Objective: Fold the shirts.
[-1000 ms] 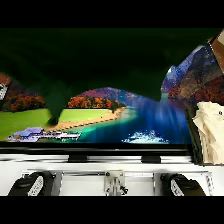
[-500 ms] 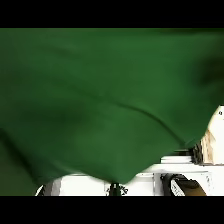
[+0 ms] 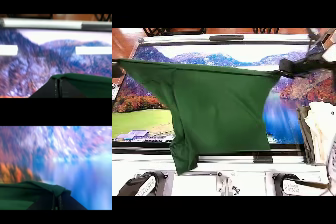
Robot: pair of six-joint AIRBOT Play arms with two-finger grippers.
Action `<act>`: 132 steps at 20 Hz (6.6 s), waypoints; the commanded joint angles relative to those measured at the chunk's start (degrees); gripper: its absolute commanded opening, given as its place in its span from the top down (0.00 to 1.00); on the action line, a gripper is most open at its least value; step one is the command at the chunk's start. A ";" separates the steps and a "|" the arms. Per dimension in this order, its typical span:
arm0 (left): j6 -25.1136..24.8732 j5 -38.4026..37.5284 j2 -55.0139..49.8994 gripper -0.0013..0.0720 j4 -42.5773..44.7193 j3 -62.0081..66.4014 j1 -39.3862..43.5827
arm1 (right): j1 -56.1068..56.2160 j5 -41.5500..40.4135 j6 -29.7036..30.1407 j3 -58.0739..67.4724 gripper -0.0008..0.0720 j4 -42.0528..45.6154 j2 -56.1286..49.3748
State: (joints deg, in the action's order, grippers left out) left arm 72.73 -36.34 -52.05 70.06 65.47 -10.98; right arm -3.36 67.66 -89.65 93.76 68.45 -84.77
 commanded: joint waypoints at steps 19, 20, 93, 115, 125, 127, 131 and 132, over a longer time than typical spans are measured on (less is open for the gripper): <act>13.27 -44.63 -15.82 0.24 18.43 -1.95 -0.26 | -6.58 22.80 0.24 2.32 0.30 21.66 -2.75; 13.20 -43.50 -14.29 0.08 18.45 -6.62 1.25 | -7.48 24.02 1.79 1.31 0.30 22.34 -1.97; -9.99 -20.63 5.73 0.94 -12.04 35.45 -3.39 | -5.03 -11.93 25.09 3.04 0.91 -15.93 29.83; -0.66 -35.26 6.62 0.94 -5.55 3.65 -2.32 | -4.98 11.04 6.47 -9.66 0.91 6.49 21.24; -2.38 -8.41 -38.86 0.94 -7.50 15.10 5.70 | 0.07 -37.16 10.12 -8.57 0.91 -14.38 -14.12; -2.38 -6.49 -43.71 0.94 -8.20 19.98 6.56 | 1.38 -42.21 13.51 -8.59 0.91 -13.77 -15.23; -0.85 7.17 -45.99 0.94 -8.81 22.43 8.57 | 2.05 -47.82 18.23 -8.59 0.90 -13.44 -15.30; 1.40 9.99 -46.12 0.94 -8.81 22.40 8.79 | 1.60 -48.68 18.03 -8.59 0.91 -13.44 -15.30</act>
State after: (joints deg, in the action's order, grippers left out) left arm 71.02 -36.34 -95.77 61.54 86.08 -3.16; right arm -1.93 25.12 -73.87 85.10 55.20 -99.13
